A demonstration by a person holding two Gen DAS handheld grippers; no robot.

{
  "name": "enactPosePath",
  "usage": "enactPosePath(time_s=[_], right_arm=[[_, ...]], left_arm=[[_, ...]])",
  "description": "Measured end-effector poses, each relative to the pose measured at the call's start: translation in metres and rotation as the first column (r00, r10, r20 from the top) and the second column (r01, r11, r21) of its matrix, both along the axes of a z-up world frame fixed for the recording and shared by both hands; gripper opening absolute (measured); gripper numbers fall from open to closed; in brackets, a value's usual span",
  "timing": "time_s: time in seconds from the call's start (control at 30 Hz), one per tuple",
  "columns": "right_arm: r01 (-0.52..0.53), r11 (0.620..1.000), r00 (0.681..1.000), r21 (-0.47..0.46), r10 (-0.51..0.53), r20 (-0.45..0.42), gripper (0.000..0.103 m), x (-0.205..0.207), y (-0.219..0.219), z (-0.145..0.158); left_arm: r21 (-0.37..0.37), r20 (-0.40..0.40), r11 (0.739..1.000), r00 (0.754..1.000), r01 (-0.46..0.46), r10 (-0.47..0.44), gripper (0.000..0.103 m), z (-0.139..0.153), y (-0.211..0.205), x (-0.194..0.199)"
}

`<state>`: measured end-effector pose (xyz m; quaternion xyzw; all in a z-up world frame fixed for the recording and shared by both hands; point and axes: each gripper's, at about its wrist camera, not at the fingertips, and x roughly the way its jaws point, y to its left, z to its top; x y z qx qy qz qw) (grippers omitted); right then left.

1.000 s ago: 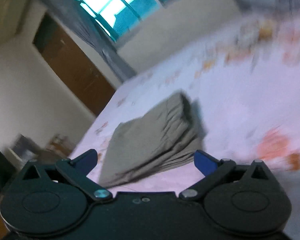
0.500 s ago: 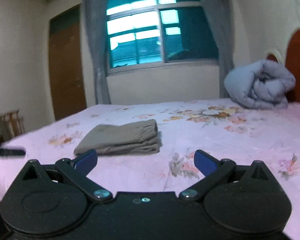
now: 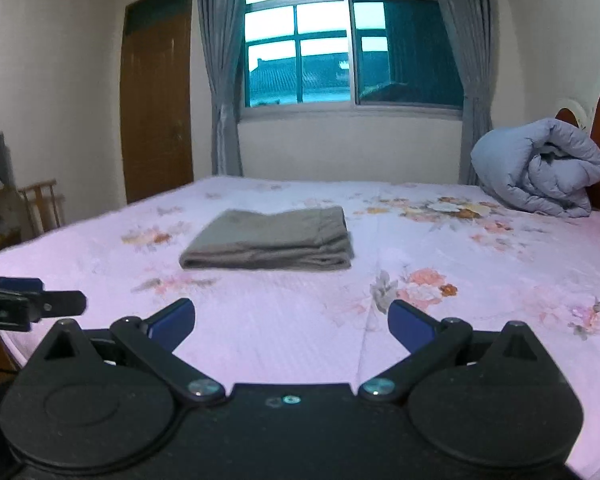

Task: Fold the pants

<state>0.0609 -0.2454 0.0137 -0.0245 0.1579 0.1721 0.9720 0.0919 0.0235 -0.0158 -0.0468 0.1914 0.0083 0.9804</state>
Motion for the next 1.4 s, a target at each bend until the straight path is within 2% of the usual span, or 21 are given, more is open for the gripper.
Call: enactPosePath(time_s=[0.33, 0.53, 1.4], right_arm=[[0.009, 1.0, 1.0, 0.012, -0.008, -0.009, 0.097, -0.0037, 0.0002, -0.0035], [0.003, 1.0, 1.0, 0.005, -0.003, -0.008, 0.097, -0.0063, 0.001, -0.0026], [0.0, 1.0, 1.0, 0.005, 0.0, -0.014, 0.097, -0.0071, 0.0006, -0.002]], left_arm=[[0.024, 0.008, 1.0, 1.0, 0.012, -0.013, 0.103, -0.001, -0.002, 0.0009], [0.01, 0.016, 1.0, 1.0, 0.011, -0.011, 0.103, -0.0013, 0.0005, -0.0005], [0.025, 0.03, 0.999, 0.999, 0.027, -0.027, 0.103, -0.0005, -0.0039, -0.0001]])
